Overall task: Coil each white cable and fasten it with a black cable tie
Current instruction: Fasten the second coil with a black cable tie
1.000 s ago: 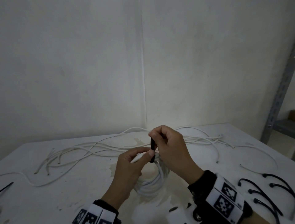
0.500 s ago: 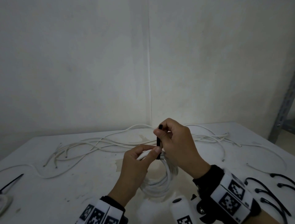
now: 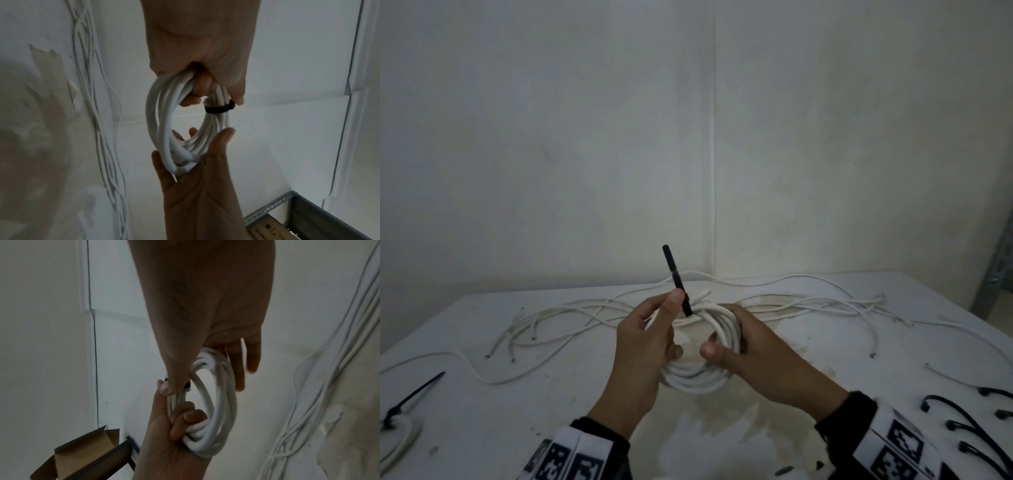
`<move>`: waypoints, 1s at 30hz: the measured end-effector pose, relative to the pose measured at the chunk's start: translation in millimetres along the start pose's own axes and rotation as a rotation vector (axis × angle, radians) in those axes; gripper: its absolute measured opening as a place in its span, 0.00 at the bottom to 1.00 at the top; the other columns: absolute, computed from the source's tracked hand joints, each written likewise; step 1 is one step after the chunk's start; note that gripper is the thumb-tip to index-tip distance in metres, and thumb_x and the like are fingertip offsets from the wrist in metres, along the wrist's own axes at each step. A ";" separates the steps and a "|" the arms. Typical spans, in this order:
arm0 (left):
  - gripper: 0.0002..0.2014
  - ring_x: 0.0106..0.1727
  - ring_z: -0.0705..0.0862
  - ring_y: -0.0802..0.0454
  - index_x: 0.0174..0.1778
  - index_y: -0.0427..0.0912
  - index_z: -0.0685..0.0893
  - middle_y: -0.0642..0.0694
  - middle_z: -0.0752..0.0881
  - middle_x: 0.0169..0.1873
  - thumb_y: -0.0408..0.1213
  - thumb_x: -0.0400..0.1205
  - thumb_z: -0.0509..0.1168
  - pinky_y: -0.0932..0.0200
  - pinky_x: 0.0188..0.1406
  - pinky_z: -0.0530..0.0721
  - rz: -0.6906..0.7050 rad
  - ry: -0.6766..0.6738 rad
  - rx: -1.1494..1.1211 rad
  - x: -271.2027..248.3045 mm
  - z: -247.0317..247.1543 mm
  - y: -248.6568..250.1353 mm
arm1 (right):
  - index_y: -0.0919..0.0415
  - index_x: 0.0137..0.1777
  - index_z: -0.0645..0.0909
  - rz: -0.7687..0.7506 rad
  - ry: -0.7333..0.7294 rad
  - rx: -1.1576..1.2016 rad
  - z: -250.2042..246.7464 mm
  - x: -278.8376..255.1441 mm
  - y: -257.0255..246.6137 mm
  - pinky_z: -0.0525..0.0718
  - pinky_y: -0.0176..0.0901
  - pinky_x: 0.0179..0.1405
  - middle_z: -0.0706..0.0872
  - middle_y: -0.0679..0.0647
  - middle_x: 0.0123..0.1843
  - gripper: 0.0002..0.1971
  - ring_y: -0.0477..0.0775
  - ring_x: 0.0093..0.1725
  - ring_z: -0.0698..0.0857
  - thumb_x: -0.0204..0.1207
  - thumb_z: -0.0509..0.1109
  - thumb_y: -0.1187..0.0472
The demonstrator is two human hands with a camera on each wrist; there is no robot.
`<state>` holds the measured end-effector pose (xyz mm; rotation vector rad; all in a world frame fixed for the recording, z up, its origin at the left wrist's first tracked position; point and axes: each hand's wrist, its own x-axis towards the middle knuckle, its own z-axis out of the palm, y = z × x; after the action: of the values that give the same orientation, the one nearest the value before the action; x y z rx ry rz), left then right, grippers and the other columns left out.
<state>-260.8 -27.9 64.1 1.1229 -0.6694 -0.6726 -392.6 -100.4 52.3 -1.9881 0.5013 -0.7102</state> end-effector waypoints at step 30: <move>0.07 0.36 0.83 0.53 0.45 0.47 0.80 0.46 0.82 0.36 0.41 0.84 0.58 0.57 0.39 0.83 -0.080 -0.072 0.171 9.8 -45.5 -2.1 | 0.67 0.51 0.81 0.122 0.025 0.479 21.4 16.6 10.7 0.85 0.37 0.45 0.89 0.55 0.41 0.09 0.50 0.42 0.89 0.80 0.60 0.65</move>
<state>-220.0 -10.0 50.3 1.2933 -0.7571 -0.7376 -366.7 -101.9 39.1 -1.4911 0.4170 -0.7036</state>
